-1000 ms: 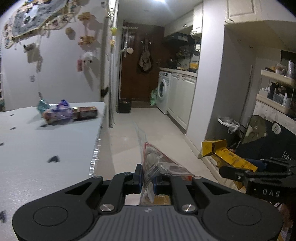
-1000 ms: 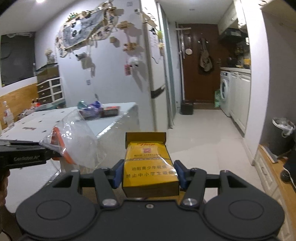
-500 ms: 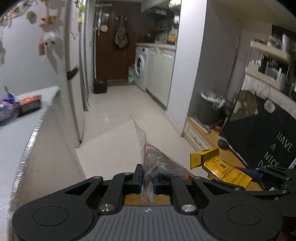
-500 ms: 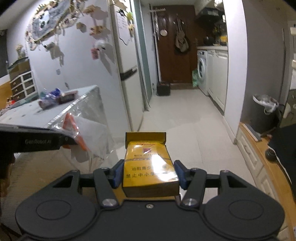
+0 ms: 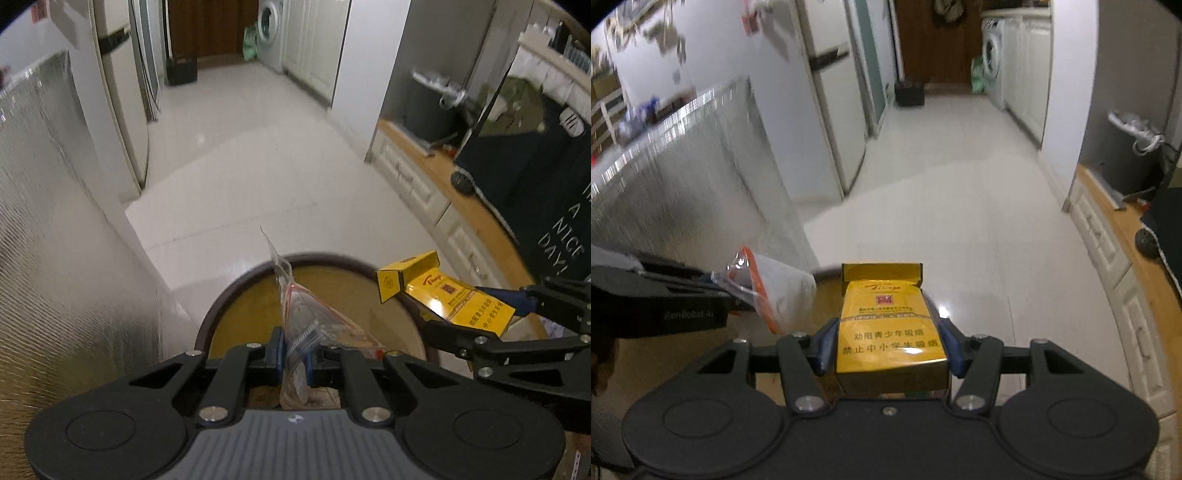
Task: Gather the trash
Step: 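Move both tools over the wastebasket holding the bag and yellow box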
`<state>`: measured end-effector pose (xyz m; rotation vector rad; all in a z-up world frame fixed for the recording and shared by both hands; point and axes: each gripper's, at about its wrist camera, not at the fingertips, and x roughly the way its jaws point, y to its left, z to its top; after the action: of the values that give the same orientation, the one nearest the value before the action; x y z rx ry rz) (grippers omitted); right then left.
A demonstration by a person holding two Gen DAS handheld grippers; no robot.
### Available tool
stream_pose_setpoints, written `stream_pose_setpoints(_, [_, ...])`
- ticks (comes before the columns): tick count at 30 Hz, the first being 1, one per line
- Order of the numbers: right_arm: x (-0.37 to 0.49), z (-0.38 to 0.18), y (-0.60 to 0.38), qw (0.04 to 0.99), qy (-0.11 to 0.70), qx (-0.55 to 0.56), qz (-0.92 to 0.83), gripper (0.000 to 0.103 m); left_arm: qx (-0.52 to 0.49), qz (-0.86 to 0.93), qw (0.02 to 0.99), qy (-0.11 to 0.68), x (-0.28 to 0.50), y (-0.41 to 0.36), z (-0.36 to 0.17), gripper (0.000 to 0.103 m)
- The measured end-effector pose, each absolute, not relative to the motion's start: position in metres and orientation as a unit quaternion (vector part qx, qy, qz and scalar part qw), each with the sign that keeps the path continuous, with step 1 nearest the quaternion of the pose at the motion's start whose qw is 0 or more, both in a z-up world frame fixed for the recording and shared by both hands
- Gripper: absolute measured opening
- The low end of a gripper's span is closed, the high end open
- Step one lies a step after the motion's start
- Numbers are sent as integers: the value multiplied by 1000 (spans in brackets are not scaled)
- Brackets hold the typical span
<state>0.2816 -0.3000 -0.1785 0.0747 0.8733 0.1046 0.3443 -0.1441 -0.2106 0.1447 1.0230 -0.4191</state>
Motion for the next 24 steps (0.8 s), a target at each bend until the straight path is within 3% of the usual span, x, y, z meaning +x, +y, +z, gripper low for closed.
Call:
stream_pose_setpoints(10, [317, -216, -279, 866, 492, -33, 76, 58, 111, -190, 806, 550, 356, -141, -257, 12])
stream_pose_setpoints(24, [329, -255, -264, 841, 530, -53, 90, 58, 126, -183, 792, 569, 362, -141, -283, 14])
